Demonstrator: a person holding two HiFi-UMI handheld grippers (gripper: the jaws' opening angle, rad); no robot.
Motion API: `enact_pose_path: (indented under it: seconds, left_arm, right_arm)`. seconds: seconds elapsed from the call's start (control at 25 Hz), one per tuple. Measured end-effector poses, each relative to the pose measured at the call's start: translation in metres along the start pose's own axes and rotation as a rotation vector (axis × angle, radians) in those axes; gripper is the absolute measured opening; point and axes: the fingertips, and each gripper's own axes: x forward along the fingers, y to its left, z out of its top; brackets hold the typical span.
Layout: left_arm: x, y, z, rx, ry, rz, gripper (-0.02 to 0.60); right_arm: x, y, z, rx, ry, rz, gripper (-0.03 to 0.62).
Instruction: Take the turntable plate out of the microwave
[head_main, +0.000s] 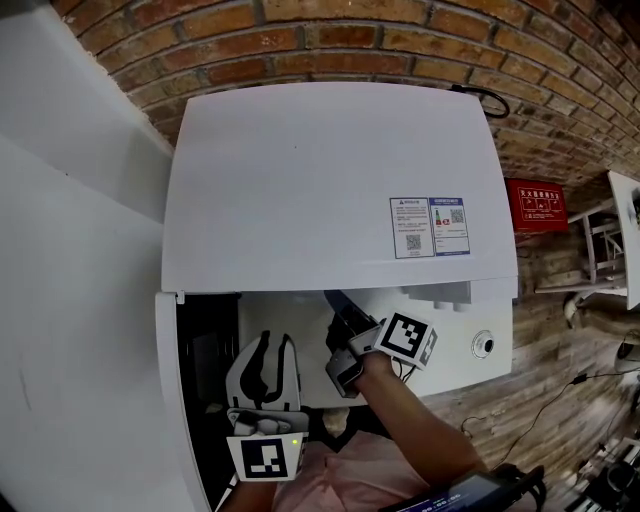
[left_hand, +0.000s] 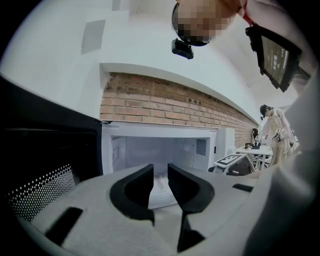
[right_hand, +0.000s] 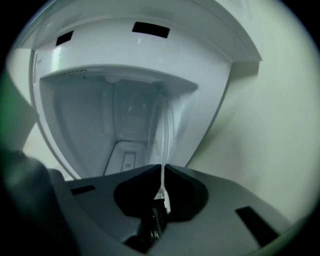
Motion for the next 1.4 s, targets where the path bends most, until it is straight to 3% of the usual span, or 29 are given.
enact_pose_path:
  seconds: [0.36,0.84,0.92,1.08,1.28,1.4]
  left_arm:
    - [-0.003,0.002,0.002,0.004,-0.014,-0.002,0.095]
    - [-0.009,0.006,0.000,0.001,-0.009,0.007,0.095]
    - [-0.009,0.003,0.000,-0.008,-0.004,0.003,0.095]
    - [-0.011,0.002,0.000,-0.013,0.001,0.005,0.095]
    - [-0.016,0.008,0.004,0.007,-0.009,0.025,0.095]
    - [-0.017,0.007,0.001,0.001,0.008,0.024,0.095]
  right_arm:
    - [-0.014,-0.007,0.004,0.003,-0.032,-0.017,0.020]
    - [-0.040,-0.019,-0.019,-0.013,-0.026,-0.043,0.026]
    - [-0.038,-0.020,-0.020,-0.023,-0.027,-0.030,0.040]
    - [-0.023,-0.022,-0.012,-0.003,-0.041,0.019,0.142]
    - [0.003,-0.017,-0.004,0.042,-0.038,0.092,0.148]
    - [0.004,-0.012,-0.004,0.016,-0.034,0.111,0.093]
